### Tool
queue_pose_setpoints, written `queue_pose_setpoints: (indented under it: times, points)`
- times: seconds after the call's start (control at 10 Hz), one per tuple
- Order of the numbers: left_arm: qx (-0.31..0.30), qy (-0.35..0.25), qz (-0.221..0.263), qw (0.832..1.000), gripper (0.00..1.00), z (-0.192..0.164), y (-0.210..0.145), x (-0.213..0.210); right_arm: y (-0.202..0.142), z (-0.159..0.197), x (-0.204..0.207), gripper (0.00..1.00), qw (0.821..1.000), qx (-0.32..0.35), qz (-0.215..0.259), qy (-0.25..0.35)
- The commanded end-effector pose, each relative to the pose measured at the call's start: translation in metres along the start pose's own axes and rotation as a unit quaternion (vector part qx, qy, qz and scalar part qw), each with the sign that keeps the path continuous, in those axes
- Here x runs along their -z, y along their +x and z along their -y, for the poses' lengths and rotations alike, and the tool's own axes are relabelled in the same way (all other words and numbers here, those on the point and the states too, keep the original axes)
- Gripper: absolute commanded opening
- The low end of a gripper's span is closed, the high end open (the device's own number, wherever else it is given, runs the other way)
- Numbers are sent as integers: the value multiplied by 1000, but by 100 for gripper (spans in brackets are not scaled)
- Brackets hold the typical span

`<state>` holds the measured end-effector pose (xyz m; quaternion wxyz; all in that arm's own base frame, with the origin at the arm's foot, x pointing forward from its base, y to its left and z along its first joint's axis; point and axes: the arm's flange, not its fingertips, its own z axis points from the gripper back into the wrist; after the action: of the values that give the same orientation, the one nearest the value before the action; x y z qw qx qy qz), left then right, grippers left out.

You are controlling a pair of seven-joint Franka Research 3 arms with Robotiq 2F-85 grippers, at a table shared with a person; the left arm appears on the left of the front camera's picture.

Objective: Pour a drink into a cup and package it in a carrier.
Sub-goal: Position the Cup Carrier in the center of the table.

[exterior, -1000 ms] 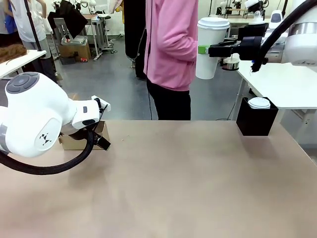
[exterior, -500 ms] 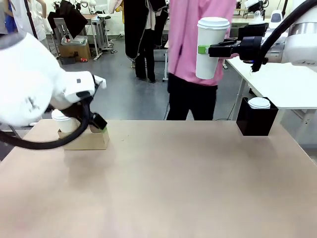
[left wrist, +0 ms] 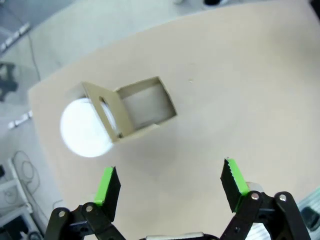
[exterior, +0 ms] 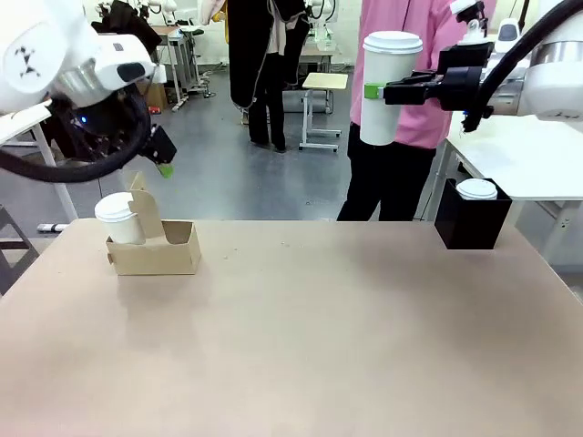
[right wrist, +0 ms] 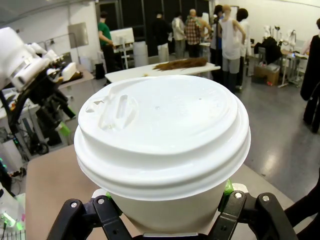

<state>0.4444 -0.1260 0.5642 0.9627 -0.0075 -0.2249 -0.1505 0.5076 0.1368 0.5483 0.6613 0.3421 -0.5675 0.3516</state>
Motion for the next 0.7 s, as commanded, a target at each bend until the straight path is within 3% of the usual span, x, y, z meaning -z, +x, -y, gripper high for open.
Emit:
queue_pose_setpoints:
  times: [0.0, 0.4, 0.6]
  points:
    - [-62, 22, -23, 998, 100, -14, 31, 23, 5, -2, 0, 80, 1000, -4, 3, 0]
    - [-130, 54, -58, 988, 100, -58, 48, 66, 5, -2, 0, 80, 1000, -4, 3, 0]
    - [-134, 64, -66, 987, 100, -58, 49, 79, 5, -2, 0, 80, 1000, -4, 3, 0]
